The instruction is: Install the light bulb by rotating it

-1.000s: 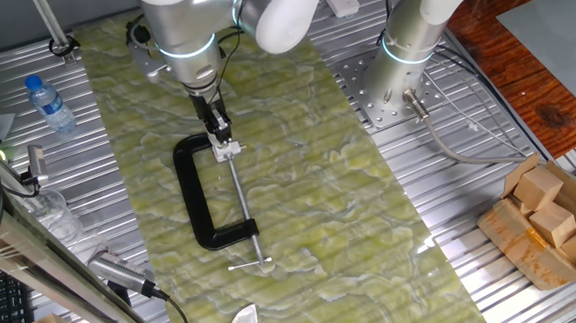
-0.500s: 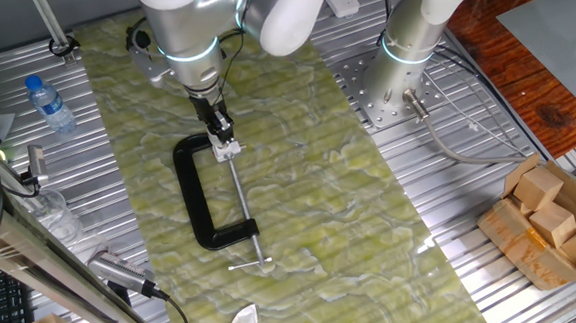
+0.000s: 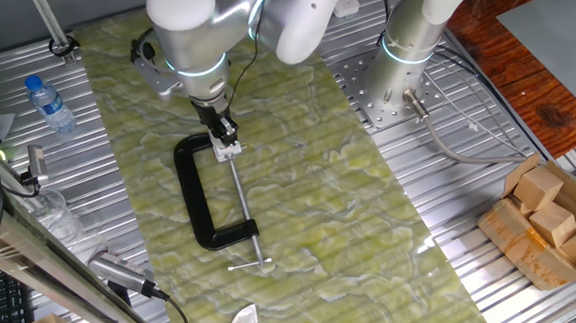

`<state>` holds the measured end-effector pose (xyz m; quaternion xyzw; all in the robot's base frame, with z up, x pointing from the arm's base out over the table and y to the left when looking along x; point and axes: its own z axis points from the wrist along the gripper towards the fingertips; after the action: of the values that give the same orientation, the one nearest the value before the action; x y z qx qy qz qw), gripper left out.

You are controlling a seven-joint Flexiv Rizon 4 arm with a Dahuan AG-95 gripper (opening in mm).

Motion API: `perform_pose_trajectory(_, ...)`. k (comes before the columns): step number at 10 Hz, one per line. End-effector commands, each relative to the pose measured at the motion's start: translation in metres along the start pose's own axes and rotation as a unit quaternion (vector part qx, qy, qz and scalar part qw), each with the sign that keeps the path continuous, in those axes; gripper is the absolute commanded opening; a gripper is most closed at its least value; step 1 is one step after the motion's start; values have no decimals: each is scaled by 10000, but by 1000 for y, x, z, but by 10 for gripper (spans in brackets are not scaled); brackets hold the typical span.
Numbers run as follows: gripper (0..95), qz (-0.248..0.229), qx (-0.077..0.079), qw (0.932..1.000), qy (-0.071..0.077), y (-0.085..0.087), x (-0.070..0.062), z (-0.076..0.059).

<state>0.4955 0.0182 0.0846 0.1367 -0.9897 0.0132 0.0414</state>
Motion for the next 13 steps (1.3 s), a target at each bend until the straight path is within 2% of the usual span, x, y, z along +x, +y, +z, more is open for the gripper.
perform_pose_trajectory(1, 0, 42, -72, 10000, -34, 1, 0, 0)
perform_pose_trajectory(5, 0, 592, -51, 9982, -22, 0, -1, 0)
perform_pose_trajectory(6, 0, 992, -30, 9951, 23, 0, -1, 0)
perform_pose_trajectory(9, 0, 1637, -70, 9865, 39, 0, 0, 1)
perform_pose_trajectory(12, 0, 1609, -71, 9869, 47, -1, 0, 0)
perform_pose_trajectory(13, 190, 1549, -65, 9879, 40, -1, 0, 0)
